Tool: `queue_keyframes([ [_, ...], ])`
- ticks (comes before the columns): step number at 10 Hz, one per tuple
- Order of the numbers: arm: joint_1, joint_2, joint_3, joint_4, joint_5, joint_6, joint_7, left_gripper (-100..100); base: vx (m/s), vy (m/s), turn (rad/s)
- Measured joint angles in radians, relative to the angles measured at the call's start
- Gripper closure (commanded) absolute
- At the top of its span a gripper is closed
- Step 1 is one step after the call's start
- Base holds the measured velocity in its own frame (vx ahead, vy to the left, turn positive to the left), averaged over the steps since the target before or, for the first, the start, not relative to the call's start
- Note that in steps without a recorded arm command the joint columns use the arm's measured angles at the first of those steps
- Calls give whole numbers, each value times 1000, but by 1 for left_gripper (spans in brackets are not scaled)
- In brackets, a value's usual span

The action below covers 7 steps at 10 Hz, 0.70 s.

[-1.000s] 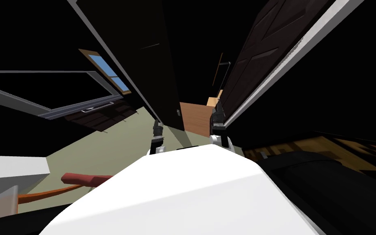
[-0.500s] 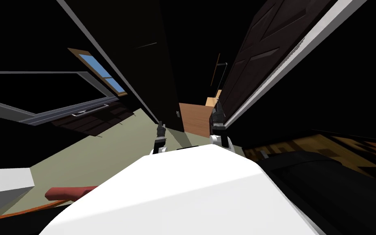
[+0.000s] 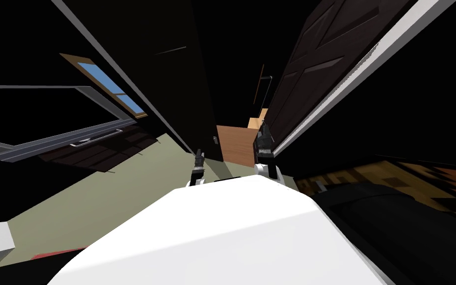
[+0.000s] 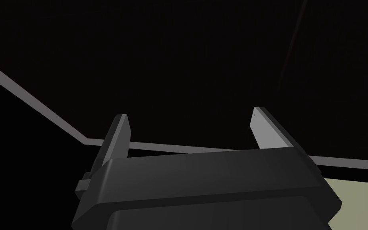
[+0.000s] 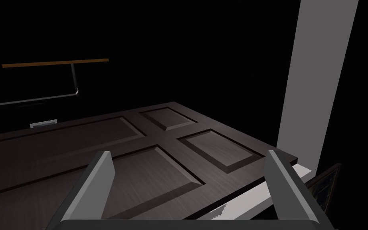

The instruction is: Push the door open

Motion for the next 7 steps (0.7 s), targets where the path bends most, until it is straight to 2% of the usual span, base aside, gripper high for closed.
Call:
queue_keyframes([
  [2,-9,5,-12,52,0,-16,9,-100,83,55,-92],
  [3,-5,5,-21,62,-1,-17,12,-100,60,32,-14],
  [7,-24,4,-40,142,-3,-37,21,-100,71,48,-71],
])
